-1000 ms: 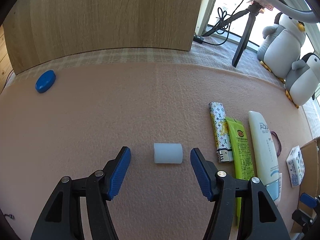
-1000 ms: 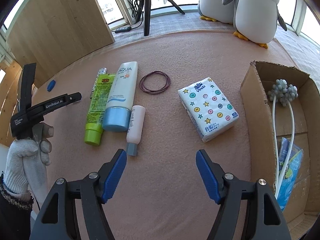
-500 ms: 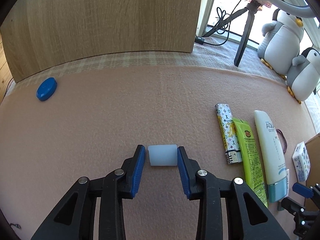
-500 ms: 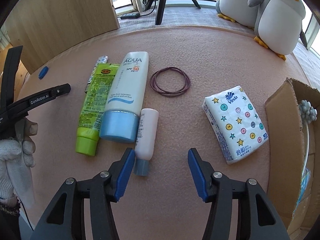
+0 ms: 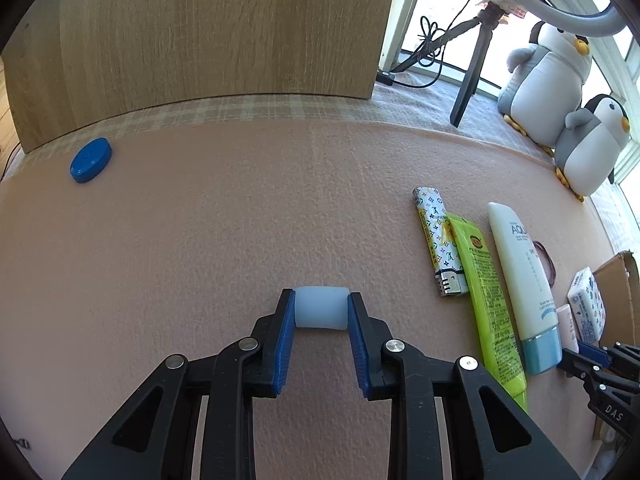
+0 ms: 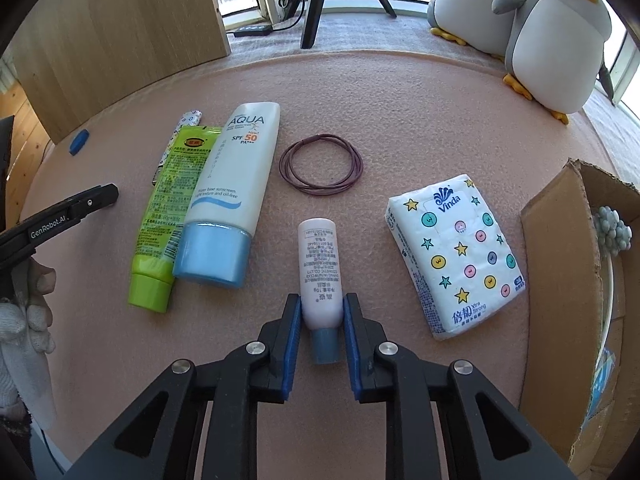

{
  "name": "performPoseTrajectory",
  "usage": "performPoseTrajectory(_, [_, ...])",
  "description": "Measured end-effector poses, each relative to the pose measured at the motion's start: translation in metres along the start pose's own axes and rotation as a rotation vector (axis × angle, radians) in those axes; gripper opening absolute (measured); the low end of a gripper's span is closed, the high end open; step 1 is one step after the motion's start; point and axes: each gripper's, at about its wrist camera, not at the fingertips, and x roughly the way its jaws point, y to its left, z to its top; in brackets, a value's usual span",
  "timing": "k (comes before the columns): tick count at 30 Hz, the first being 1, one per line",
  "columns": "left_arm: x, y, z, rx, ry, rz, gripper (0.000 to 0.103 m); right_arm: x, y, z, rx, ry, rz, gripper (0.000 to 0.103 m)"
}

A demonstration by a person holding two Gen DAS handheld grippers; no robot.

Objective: Organize objects
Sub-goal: 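Grasp the white cylinder with the left tool while the right tool grasps the pink bottle, then carry the white cylinder and pink bottle with both tools toward the box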

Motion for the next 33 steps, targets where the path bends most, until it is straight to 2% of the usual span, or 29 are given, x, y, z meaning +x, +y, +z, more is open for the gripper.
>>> performPoseTrajectory(5, [-0.018, -0.002, -0.021, -0.002, 0.004, -0.035, 0.027, -0.009, -0.003, -0.022, 0.000, -0.003, 0.024, 0.018])
performPoseTrajectory(14, [-0.052, -0.019, -0.087, -0.037, 0.022, -0.121, 0.027, -0.029, -0.017, -0.066, 0.070, -0.005, 0.097, 0.018])
performPoseTrajectory(17, [-0.062, -0.032, -0.104, -0.016, 0.034, -0.137, 0.027, -0.039, -0.020, -0.078, 0.067, -0.016, 0.107, 0.018])
performPoseTrajectory(24, [-0.083, -0.065, -0.126, 0.005, 0.029, -0.187, 0.027, -0.065, -0.028, -0.097, 0.066, -0.055, 0.135, 0.018])
performPoseTrajectory(33, [-0.098, -0.108, -0.130, 0.060, 0.018, -0.215, 0.027, -0.086, -0.047, -0.112, 0.080, -0.095, 0.159, 0.018])
